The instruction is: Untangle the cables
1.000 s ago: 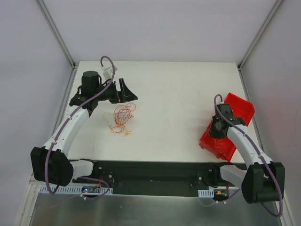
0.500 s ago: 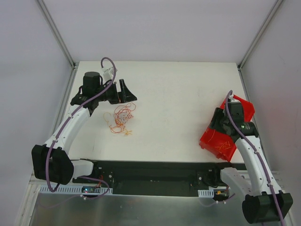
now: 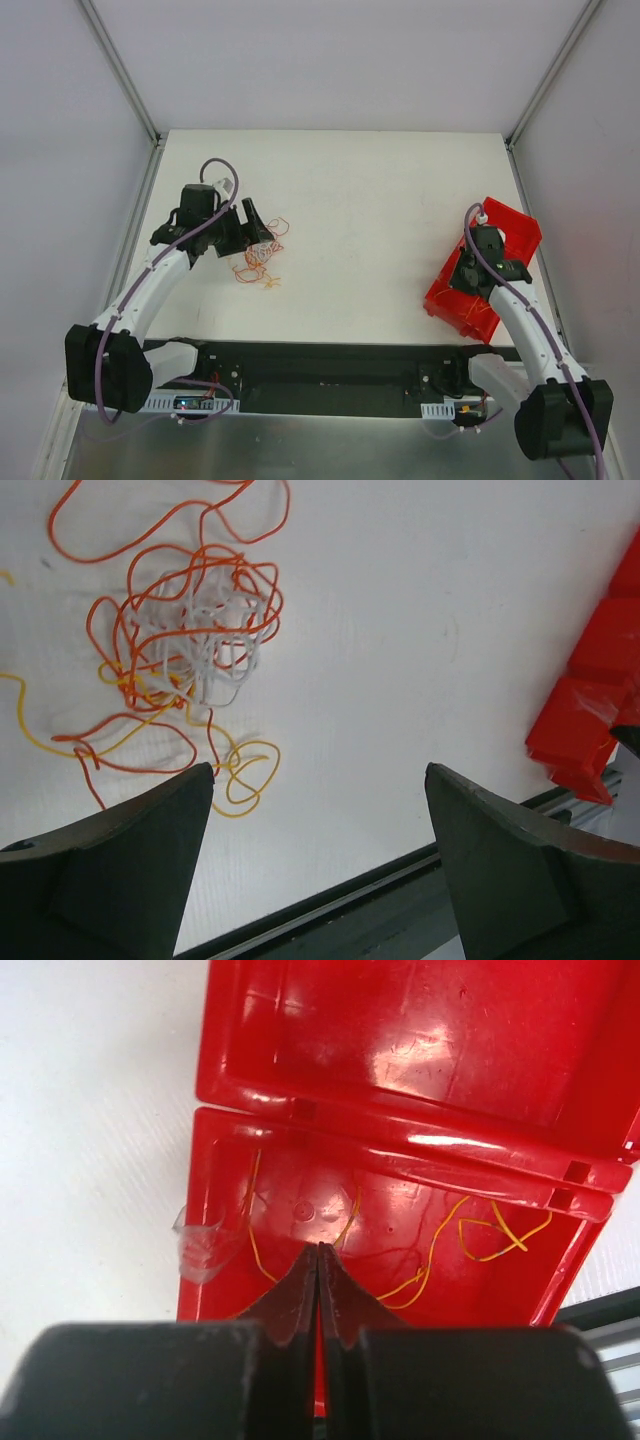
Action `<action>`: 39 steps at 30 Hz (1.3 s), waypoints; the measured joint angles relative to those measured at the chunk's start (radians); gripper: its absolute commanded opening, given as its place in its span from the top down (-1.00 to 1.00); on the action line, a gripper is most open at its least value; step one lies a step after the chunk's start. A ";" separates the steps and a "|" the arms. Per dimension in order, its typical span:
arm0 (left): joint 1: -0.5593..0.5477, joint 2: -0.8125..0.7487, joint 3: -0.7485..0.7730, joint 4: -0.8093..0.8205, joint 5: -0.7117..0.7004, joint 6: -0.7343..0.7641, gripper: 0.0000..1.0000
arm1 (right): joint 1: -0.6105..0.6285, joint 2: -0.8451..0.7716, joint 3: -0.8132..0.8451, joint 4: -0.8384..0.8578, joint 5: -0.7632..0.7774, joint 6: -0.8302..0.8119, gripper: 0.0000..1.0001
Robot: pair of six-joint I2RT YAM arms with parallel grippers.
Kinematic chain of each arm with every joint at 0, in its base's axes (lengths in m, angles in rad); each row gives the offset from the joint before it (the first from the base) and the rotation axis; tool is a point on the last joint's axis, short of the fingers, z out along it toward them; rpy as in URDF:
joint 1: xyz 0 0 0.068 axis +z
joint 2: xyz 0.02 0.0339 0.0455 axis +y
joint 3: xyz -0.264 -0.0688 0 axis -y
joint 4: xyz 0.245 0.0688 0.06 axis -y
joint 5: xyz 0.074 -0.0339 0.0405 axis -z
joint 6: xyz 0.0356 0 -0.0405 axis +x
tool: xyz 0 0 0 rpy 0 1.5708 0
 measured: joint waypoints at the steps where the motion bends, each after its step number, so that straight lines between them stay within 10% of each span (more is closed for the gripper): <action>1: 0.006 0.002 -0.014 -0.006 -0.011 -0.016 -0.72 | -0.002 0.008 -0.003 0.007 0.007 0.003 0.99; 12: 0.220 0.125 -0.036 -0.030 -0.057 -0.079 -0.65 | -0.014 -0.039 0.008 0.030 -0.086 -0.037 -0.25; 24: 0.417 0.190 -0.093 0.000 -0.139 -0.192 -0.55 | 0.021 -0.254 0.061 0.060 -0.354 -0.063 -0.33; 33: 0.443 0.399 -0.037 0.219 0.098 -0.117 -0.63 | 0.029 -0.259 0.049 0.067 -0.467 -0.104 -0.34; 39: 0.449 0.546 -0.032 0.306 0.262 -0.119 -0.12 | 0.030 -0.291 0.029 0.071 -0.502 -0.114 -0.33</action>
